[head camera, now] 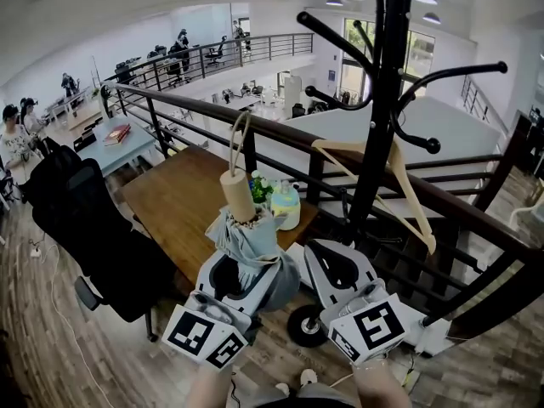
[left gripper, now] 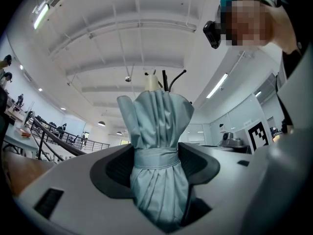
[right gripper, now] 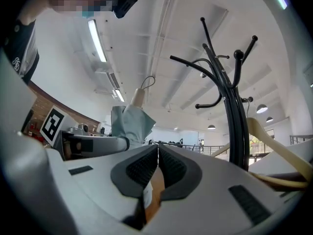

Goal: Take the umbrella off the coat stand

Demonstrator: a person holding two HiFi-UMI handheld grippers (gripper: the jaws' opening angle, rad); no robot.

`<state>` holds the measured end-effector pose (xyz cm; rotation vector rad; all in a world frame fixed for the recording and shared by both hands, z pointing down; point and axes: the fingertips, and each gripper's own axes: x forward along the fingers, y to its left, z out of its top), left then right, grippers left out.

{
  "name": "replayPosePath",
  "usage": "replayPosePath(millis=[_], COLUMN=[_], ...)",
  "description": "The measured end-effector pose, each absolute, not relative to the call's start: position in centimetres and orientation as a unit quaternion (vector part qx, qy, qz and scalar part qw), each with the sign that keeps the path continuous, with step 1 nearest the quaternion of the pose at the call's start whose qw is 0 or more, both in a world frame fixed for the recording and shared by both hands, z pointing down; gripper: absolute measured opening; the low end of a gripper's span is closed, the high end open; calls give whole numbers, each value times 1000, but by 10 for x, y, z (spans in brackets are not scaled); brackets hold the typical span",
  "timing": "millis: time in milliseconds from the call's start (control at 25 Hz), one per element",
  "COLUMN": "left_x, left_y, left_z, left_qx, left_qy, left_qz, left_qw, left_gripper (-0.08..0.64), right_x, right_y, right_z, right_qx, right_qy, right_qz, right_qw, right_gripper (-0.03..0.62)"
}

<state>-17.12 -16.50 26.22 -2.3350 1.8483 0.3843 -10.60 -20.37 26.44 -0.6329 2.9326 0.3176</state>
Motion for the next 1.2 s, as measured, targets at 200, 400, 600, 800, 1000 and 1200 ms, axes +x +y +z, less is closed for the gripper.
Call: replayPosePath(millis=[200, 400, 600, 800, 1000, 1200], left_x=[-164, -159, -147, -141, -138, -133], left_y=[-163, -165, -166, -166, -168, -170], left_z=[288, 302, 316, 327, 329, 331], left_qx=[-785, -795, -805, -809, -808, -809], left_qy=[608, 596, 583, 579, 579, 578], left_qz=[105, 109, 108, 102, 108, 106], left_qw=[51, 25, 9, -8, -16, -20], left_gripper=[290, 290, 290, 290, 290, 290], right_x=[-99, -97, -87, -83, -85, -84], right_y=[-202, -203, -207, -205, -200, -201], right_z=[289, 304, 318, 324, 328, 332], right_qx=[-215, -221, -232, -232, -218, -212], right_qy=[972, 972, 971, 971, 974, 976], right_qz=[87, 77, 61, 52, 54, 50], right_qw=[40, 30, 19, 12, -1, -2], right_gripper=[29, 29, 29, 29, 29, 29])
